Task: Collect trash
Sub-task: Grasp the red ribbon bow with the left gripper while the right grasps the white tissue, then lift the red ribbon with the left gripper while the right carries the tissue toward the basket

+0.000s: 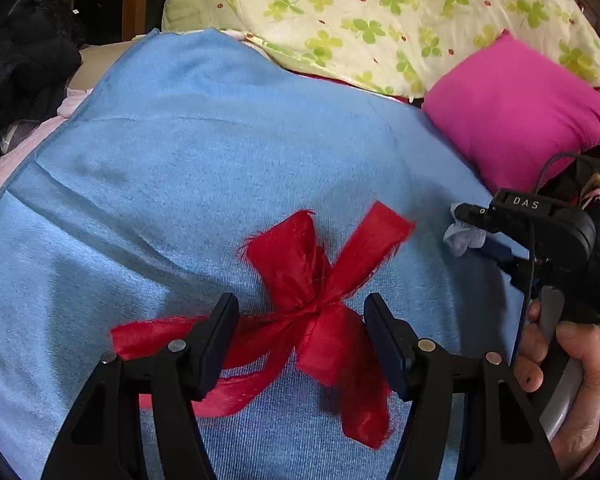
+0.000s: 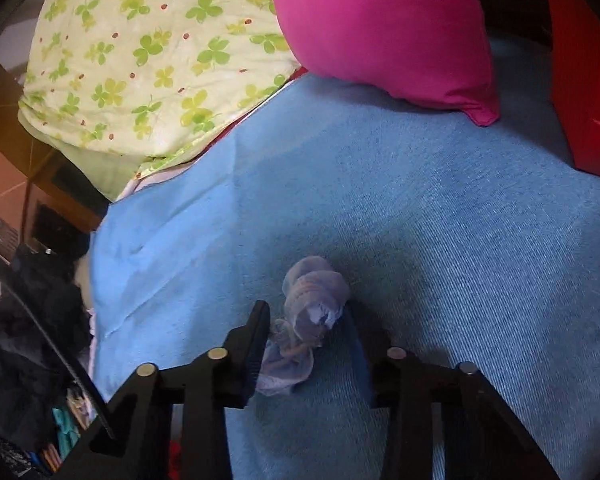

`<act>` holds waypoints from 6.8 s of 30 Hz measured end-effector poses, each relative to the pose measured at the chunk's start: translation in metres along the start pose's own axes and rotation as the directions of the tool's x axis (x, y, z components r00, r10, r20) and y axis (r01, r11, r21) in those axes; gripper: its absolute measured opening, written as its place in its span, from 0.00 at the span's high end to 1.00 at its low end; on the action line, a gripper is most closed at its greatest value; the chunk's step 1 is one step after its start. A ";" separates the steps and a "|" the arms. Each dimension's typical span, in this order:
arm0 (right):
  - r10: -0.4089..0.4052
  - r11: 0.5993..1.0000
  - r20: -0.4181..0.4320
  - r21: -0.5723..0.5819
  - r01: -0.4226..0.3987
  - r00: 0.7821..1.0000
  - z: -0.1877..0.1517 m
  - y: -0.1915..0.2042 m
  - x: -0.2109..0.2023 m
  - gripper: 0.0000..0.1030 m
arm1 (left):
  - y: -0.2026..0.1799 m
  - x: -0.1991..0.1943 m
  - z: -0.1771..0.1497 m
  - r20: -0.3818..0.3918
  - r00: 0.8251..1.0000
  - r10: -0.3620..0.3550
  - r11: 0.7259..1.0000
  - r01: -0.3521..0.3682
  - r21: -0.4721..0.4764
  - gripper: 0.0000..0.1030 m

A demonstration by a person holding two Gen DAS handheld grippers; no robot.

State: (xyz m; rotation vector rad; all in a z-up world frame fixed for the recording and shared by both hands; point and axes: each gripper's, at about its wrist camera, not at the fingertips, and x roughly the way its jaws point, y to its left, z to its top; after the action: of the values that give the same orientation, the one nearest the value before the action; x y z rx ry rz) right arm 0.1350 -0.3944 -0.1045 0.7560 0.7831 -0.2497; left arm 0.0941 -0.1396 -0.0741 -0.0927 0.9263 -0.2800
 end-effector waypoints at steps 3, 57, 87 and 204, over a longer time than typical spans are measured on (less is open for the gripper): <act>-0.008 1.000 0.007 -0.029 0.008 1.000 -0.002 0.004 -0.001 0.66 | 0.002 0.004 -0.001 -0.016 1.000 -0.027 0.999 0.026 -0.020 0.38; 0.239 0.889 0.252 -0.446 -0.107 0.938 -0.126 0.009 -0.274 0.68 | -0.057 -0.198 -0.048 0.473 0.865 0.166 0.914 -0.315 0.256 0.64; 0.242 0.910 0.290 -0.398 -0.114 0.926 -0.111 -0.031 -0.299 0.68 | -0.113 -0.182 -0.068 0.441 0.892 0.100 0.891 -0.277 0.358 0.64; 0.209 0.942 0.374 -0.325 -0.083 0.903 -0.110 -0.077 -0.336 0.68 | -0.142 -0.162 -0.086 0.390 0.921 0.012 0.845 -0.218 0.488 0.64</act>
State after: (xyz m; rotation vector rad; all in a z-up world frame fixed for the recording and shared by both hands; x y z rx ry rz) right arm -0.1948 -0.3949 0.0445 0.4467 0.3529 -0.1364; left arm -0.0944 -0.2276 0.0283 0.4083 0.4447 -0.3781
